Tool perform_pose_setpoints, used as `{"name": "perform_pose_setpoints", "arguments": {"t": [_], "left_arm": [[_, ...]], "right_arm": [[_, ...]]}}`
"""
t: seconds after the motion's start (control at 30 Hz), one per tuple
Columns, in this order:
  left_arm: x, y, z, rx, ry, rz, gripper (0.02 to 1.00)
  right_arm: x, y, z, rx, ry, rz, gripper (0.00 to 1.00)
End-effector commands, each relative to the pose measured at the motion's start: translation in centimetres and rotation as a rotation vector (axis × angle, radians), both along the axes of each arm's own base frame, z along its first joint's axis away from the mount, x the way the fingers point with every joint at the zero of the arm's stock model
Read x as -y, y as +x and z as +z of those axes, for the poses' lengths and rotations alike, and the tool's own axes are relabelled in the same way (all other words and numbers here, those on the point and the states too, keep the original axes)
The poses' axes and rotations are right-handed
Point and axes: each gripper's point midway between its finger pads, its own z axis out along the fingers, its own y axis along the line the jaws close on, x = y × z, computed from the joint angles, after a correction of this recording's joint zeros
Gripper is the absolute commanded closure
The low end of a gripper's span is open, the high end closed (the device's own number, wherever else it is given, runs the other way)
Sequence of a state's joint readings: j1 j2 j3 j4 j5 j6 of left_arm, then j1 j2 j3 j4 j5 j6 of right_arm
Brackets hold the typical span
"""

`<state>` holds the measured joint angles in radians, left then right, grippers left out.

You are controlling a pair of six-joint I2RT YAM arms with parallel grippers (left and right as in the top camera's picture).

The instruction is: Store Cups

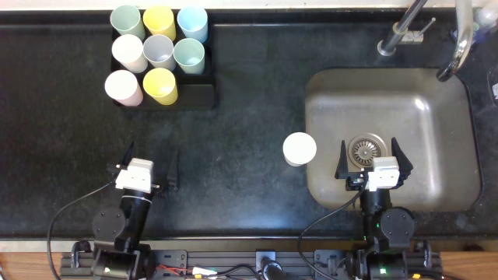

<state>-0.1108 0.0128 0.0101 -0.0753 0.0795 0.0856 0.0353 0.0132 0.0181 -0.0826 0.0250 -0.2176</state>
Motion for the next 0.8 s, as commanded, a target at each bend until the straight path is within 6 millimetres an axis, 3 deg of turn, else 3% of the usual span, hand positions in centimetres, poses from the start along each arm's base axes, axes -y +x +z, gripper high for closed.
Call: {"name": "perform_pose_setpoints", "arguments": {"t": [0.03, 0.23, 0.37, 0.47, 0.63, 0.8], "left_arm": [[0.3, -0.1, 0.1, 0.010, 0.016, -0.019, 0.020], [0.3, -0.1, 0.1, 0.010, 0.016, -0.019, 0.020], [0.3, -0.1, 0.1, 0.010, 0.016, -0.019, 0.020], [0.3, -0.1, 0.1, 0.010, 0.016, -0.019, 0.020], [0.3, -0.1, 0.1, 0.010, 0.016, -0.019, 0.020], [0.3, -0.1, 0.1, 0.010, 0.016, -0.019, 0.020]], "right_arm": [[-0.3, 0.0, -0.4, -0.002, -0.003, 0.012, 0.005], [-0.2, 0.0, 0.3, 0.014, -0.004, 0.011, 0.003], [-0.2, -1.0, 4.7, 0.063, -0.001, 0.014, 0.003], [-0.2, -2.0, 7.5, 0.005, -0.003, 0.015, 0.005], [-0.2, -2.3, 10.8, -0.253, -0.007, 0.014, 0.005], [-0.3, -0.1, 10.0, -0.674, 0.080, -0.023, 0.005]]}}
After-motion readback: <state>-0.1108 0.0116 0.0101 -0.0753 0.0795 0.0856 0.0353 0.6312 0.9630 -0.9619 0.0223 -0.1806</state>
